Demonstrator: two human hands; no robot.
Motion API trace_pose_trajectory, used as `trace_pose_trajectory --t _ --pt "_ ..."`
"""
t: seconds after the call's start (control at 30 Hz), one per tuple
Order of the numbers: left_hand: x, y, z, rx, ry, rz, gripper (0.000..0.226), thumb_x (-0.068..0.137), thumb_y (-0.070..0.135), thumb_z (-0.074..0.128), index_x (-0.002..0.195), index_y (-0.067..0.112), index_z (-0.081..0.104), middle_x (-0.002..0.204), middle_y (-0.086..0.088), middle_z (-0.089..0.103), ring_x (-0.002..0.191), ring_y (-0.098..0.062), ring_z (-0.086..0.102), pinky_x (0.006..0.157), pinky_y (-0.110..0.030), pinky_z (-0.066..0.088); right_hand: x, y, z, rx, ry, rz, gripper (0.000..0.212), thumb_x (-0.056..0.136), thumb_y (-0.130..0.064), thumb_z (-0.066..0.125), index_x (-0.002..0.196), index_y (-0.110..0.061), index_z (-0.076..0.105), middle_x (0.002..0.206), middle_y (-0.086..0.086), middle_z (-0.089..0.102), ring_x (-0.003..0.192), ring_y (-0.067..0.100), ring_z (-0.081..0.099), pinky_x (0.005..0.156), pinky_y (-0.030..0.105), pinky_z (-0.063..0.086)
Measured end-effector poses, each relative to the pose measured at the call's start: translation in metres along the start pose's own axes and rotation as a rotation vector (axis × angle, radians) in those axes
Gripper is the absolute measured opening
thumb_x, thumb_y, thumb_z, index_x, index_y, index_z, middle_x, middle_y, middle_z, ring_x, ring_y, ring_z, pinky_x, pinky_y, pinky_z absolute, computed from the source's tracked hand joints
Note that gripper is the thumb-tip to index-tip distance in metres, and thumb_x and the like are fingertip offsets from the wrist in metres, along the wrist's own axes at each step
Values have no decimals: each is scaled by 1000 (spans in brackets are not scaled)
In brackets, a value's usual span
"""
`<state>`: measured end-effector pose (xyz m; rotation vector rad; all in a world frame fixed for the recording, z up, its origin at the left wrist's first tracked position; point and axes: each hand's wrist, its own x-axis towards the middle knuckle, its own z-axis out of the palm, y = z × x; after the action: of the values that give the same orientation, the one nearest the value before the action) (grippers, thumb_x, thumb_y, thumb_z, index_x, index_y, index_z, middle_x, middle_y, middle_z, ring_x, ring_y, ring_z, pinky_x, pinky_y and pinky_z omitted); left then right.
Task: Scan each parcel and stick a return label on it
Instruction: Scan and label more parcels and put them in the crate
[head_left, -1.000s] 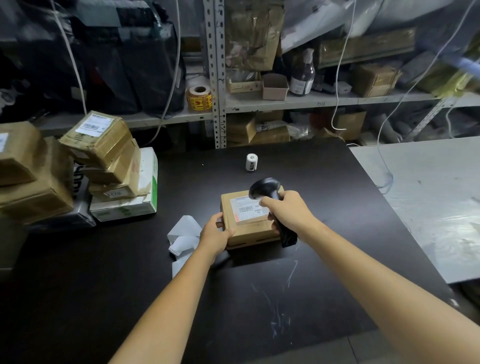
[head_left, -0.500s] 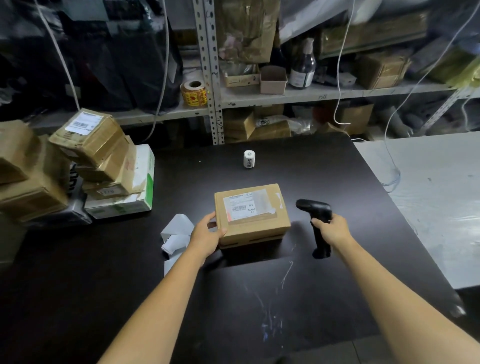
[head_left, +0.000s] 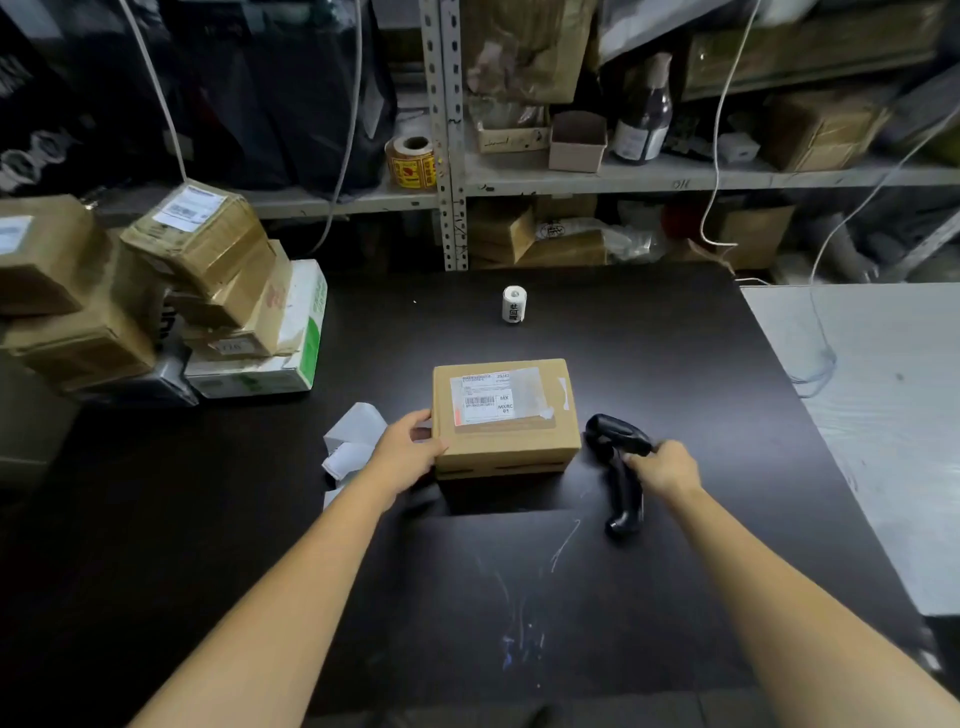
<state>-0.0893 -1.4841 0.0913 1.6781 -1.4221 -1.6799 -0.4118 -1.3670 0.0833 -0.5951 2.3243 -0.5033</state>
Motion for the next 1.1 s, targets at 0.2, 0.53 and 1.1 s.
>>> trace_pose_trajectory --t 0.2,0.53,1.1 --pt "-12 14 -42 277 167 21 32 90 21 63 122 22 63 96 2 64 103 -25 63 87 -32 49 -26 -58 -29 38 118 -215 39 90 -22 60 126 -7 62 125 11 65 116 31 58 95 35 46" --pt "-41 -37 -154 428 245 -56 32 89 21 68 121 19 64 100 1 69 94 -15 61 82 -23 44 -144 -180 127 -37 -226 -633 30 92 -25 61 119 -13 65 115 4 69 99 18 63 84 25 46" --pt "12 -81 -147 85 72 -117 14 91 19 63 91 6 69 83 -10 68 63 -12 60 48 -14 44 -124 -181 260 -272 -308 -502 15 93 -26 64 105 -17 65 103 3 67 96 23 62 80 28 45"
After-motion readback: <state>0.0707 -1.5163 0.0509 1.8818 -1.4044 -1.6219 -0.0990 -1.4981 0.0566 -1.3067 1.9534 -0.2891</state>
